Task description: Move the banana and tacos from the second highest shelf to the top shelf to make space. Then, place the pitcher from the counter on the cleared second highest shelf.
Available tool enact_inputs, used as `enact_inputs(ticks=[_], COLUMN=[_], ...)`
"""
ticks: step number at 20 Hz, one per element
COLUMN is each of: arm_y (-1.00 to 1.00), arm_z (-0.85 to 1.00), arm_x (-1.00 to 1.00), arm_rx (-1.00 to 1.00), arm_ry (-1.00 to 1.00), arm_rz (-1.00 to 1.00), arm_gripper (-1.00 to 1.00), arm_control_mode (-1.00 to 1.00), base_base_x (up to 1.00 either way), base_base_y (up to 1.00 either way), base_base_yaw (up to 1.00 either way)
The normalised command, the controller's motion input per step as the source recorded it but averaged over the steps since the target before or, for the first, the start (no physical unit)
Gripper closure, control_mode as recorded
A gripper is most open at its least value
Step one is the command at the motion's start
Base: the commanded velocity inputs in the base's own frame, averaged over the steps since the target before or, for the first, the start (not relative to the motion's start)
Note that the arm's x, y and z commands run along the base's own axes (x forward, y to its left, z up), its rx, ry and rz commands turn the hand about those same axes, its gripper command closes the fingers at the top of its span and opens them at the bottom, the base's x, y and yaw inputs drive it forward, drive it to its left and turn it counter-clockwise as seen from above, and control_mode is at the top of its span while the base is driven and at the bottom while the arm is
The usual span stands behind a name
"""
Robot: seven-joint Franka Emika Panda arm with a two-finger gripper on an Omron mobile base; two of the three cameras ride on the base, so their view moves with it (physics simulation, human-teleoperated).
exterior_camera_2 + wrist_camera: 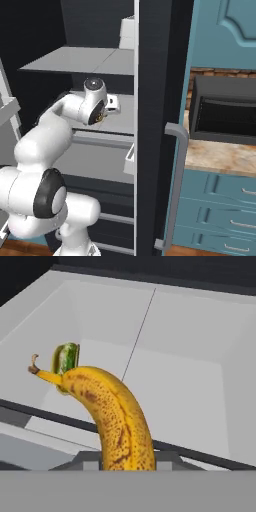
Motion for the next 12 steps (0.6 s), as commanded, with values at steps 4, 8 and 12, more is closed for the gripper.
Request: enact_inputs(ticks=[4, 8, 12], arm_y=[0.09, 0.13, 0.13], arm_z=[1.00, 1.00, 1.00], arm_x=[-1.00, -0.94, -0.52], arm_rx=[-0.04, -0.05, -0.06], arm_ry=[-0.19, -0.26, -0.28], arm_rz=[0.00, 0.00, 0.00], arm_gripper=[1.00, 1.00, 1.00], arm_control_mode=[-1.00, -1.00, -1.00], base_base_x=[0.00, 0.00, 0.00], base_base_y=[0.00, 0.00, 0.00], base_base_yaw=[0.00, 0.00, 0.00])
